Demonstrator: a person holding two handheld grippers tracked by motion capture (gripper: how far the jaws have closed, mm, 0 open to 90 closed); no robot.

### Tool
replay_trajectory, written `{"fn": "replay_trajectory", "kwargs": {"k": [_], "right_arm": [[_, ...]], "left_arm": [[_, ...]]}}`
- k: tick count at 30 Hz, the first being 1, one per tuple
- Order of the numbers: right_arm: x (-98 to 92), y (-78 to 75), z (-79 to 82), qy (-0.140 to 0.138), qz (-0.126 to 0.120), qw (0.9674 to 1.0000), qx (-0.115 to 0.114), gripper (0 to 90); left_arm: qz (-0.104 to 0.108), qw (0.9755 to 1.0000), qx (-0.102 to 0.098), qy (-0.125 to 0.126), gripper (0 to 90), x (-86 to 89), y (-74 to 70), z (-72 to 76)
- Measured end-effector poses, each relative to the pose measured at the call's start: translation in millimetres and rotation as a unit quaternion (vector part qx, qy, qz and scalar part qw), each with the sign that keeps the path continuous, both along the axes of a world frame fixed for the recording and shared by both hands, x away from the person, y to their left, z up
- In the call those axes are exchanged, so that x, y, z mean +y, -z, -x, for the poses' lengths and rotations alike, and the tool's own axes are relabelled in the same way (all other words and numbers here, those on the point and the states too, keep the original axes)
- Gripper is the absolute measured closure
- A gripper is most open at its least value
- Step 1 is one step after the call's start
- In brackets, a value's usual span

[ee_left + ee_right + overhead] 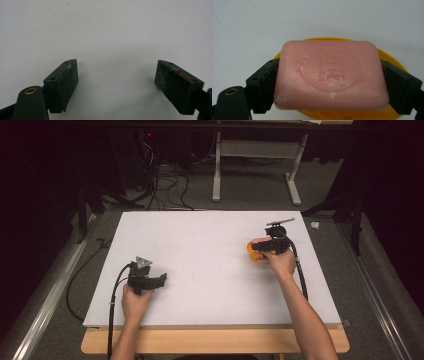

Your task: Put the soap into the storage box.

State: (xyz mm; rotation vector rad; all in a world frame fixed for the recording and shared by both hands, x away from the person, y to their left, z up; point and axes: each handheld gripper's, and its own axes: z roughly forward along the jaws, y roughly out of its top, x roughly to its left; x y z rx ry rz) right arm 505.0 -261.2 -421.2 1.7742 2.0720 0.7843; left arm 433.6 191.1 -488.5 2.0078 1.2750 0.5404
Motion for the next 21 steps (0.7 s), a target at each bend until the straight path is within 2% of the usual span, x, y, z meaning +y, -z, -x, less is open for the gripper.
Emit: {"fn": "replay_trajectory", "kwargs": {"k": [12,21], "right_arm": [[-3.2,6.3,-2.9,0.008,-0.011,0.9998,0.012,13.5],[-1.8,8.0,-4.0,0.009,-0.007,0.9998,0.017,13.5]], "left_arm": [[0.000,1.0000,0.000,0.000,19.4,0.0,0.0,0.0],[0.000,1.0000,0.000,0.000,19.4,0.0,0.0,-0.1]]}}
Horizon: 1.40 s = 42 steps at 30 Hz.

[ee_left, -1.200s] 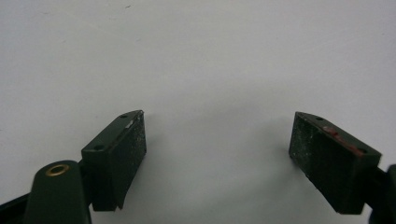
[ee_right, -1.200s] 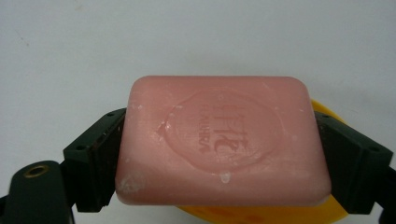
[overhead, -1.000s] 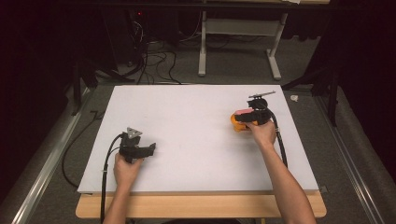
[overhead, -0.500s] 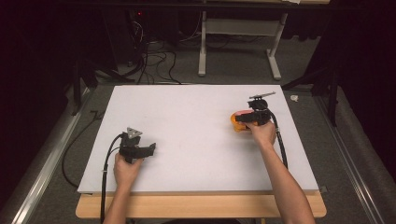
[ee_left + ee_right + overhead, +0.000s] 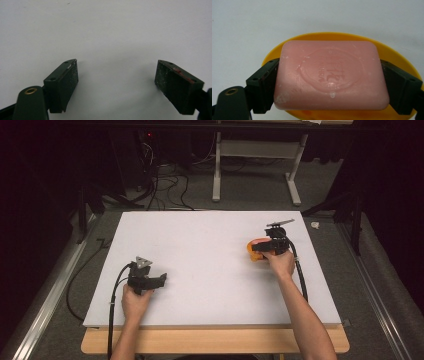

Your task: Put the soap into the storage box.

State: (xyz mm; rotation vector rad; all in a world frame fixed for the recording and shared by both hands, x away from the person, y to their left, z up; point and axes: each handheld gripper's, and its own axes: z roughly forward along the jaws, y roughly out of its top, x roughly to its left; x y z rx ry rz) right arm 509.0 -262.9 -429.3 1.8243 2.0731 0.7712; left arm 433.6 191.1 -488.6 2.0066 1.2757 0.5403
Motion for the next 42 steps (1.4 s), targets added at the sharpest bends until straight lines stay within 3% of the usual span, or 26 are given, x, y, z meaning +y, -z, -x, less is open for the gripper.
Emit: {"fn": "replay_trajectory", "kwargs": {"k": [17,34,39,42], "right_arm": [[-0.6,1.8,-0.1,0.009,0.000,0.9999,0.006,12.7],[-6.1,-13.6,9.3,-0.001,-0.013,0.9995,-0.028,13.4],[-7.2,-20.4,18.0,-0.017,-0.022,0.9978,-0.060,17.9],[-9.7,-21.9,21.9,-0.021,-0.026,0.9972,-0.066,18.9]], "left_arm": [[0.000,1.0000,0.000,0.000,19.4,0.0,0.0,0.0],[0.000,1.0000,-0.001,0.000,19.4,-0.4,0.1,0.1],[0.000,1.0000,-0.001,0.000,19.4,-0.4,0.1,0.1],[0.000,1.0000,-0.001,0.000,19.4,-0.4,0.1,0.1]]}}
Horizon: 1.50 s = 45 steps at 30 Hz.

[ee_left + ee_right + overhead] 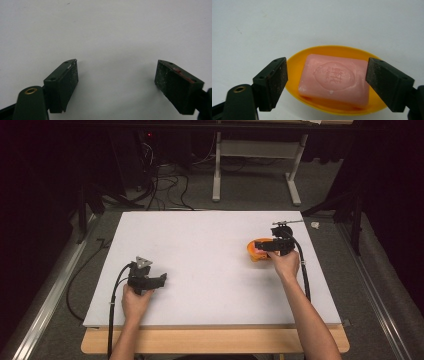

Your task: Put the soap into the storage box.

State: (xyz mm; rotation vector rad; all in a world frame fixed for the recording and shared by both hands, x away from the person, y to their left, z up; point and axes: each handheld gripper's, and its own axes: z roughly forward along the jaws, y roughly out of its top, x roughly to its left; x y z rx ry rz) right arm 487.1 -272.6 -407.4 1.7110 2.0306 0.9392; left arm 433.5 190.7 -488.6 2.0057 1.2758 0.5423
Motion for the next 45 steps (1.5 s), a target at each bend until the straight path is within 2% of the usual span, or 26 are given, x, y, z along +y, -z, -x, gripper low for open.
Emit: {"fn": "replay_trajectory", "kwargs": {"k": [2,3,7,9,10,12,18,36,45], "right_arm": [[-2.3,-2.5,3.4,-0.003,0.002,1.0000,-0.005,19.2],[-4.7,-6.5,7.9,-0.004,0.000,0.9998,-0.018,20.1],[-10.6,-13.0,18.0,-0.008,-0.010,0.9993,-0.035,20.7],[-11.7,-13.7,19.8,-0.009,-0.010,0.9991,-0.039,20.8],[-15.0,-15.6,26.4,-0.010,-0.015,0.9987,-0.047,21.1],[-16.0,-16.3,28.3,-0.012,-0.016,0.9987,-0.047,21.1],[-24.9,-21.7,48.0,-0.014,-0.016,0.9970,-0.075,22.7],[-48.7,-21.7,84.8,-0.010,-0.019,0.9943,-0.104,24.1],[-55.1,-9.1,98.6,-0.007,-0.028,0.9935,-0.110,24.3]], "left_arm": [[0.000,1.0000,0.000,0.000,19.4,0.0,0.0,0.0],[0.000,1.0000,0.000,0.000,19.4,0.0,0.0,0.0],[0.000,1.0000,0.000,0.000,19.4,0.0,0.0,0.0],[0.000,1.0000,0.000,0.000,19.4,0.0,0.0,0.0],[0.000,1.0000,0.000,0.000,19.4,0.0,0.0,0.0],[0.000,1.0000,0.000,0.000,19.4,0.0,0.0,0.0],[0.000,1.0000,0.000,0.000,19.4,0.0,0.0,0.0],[0.000,1.0000,0.000,0.000,19.4,0.0,0.0,0.0],[0.000,1.0000,0.000,0.000,19.4,0.0,0.0,0.0]]}}
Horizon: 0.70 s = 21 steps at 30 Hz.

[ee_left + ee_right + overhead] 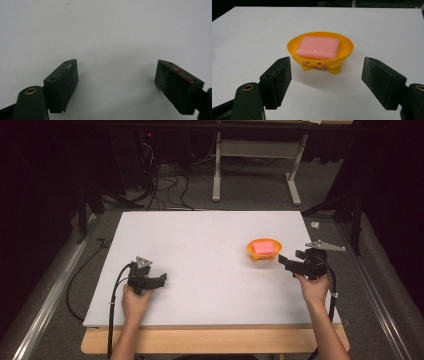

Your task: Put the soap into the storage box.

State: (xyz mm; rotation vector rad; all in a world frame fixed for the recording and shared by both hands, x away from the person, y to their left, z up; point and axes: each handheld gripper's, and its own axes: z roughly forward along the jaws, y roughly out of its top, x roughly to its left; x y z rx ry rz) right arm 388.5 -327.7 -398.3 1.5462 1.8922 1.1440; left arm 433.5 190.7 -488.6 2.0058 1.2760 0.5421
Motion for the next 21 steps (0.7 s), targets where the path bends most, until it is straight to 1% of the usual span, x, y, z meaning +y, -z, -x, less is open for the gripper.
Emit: {"fn": "replay_trajectory", "kwargs": {"k": [2,4,11,13,14,17,19,21], "right_arm": [[-0.2,2.1,1.2,0.000,0.000,1.0000,0.000,24.3],[-0.6,8.5,4.2,-0.001,-0.001,1.0000,0.001,24.4],[-1.2,18.4,8.9,-0.001,-0.005,0.9999,0.009,24.6],[-1.4,24.7,10.6,0.001,-0.009,0.9999,0.014,24.9],[-1.4,24.7,10.6,0.001,-0.009,0.9999,0.014,24.9],[-1.3,31.5,13.1,0.005,-0.007,0.9999,0.009,26.3],[-0.8,32.7,13.6,0.009,-0.007,0.9999,0.011,26.5],[-1.3,38.3,14.2,0.014,-0.006,0.9998,0.014,27.0]], "left_arm": [[0.000,1.0000,0.000,0.000,19.4,0.0,0.0,0.0],[0.000,1.0000,0.000,0.000,19.4,0.0,0.0,0.0],[-0.001,1.0000,0.000,0.000,19.5,-0.1,0.0,0.1],[-0.001,1.0000,0.000,0.000,19.5,-0.2,0.0,0.2],[-0.001,1.0000,0.000,0.000,19.5,-0.2,0.0,0.2],[-0.001,1.0000,0.000,0.000,19.5,-0.2,-0.1,0.2],[-0.001,1.0000,-0.001,0.000,19.5,-0.2,-0.1,0.2],[-0.001,1.0000,-0.001,0.001,19.6,-0.2,0.0,0.2]]}}
